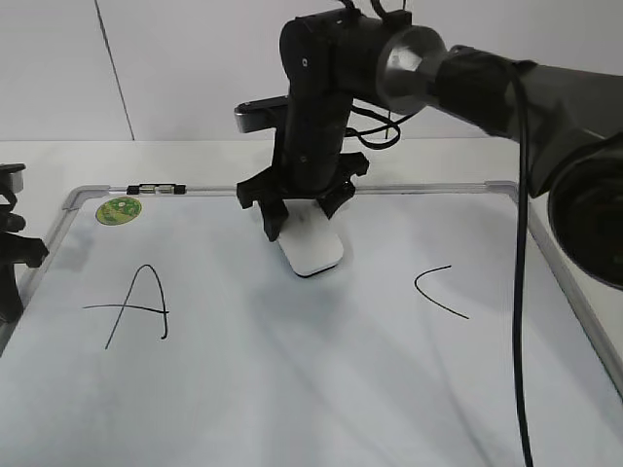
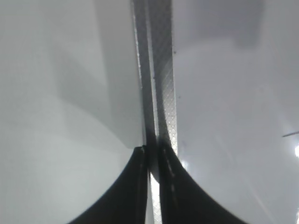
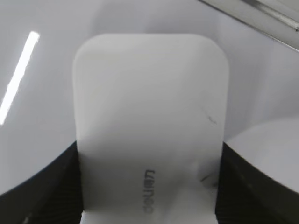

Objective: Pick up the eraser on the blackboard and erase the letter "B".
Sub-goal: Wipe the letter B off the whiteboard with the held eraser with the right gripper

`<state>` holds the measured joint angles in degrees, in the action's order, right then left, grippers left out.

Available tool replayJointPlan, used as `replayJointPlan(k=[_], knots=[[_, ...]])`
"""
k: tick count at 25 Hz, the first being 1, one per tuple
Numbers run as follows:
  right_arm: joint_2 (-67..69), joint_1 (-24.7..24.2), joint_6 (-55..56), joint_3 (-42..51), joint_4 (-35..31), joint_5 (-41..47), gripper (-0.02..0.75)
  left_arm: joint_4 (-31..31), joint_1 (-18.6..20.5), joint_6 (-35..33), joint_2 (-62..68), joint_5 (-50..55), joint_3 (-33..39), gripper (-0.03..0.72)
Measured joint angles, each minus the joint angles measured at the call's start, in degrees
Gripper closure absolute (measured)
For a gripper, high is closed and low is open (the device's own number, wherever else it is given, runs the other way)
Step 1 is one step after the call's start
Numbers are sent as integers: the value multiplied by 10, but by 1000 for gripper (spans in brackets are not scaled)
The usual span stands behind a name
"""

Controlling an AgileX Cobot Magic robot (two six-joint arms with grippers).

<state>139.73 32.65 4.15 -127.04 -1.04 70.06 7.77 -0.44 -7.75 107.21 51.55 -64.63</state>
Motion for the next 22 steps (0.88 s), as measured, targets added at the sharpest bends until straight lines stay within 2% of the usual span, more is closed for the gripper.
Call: replayJointPlan(k=[10, 22], knots=[[13, 0, -45, 0, -6, -5, 201, 1, 0, 0, 0, 0, 0, 669], [24, -1, -29, -9, 15, 3, 201, 1, 0, 0, 1, 0, 0, 669]])
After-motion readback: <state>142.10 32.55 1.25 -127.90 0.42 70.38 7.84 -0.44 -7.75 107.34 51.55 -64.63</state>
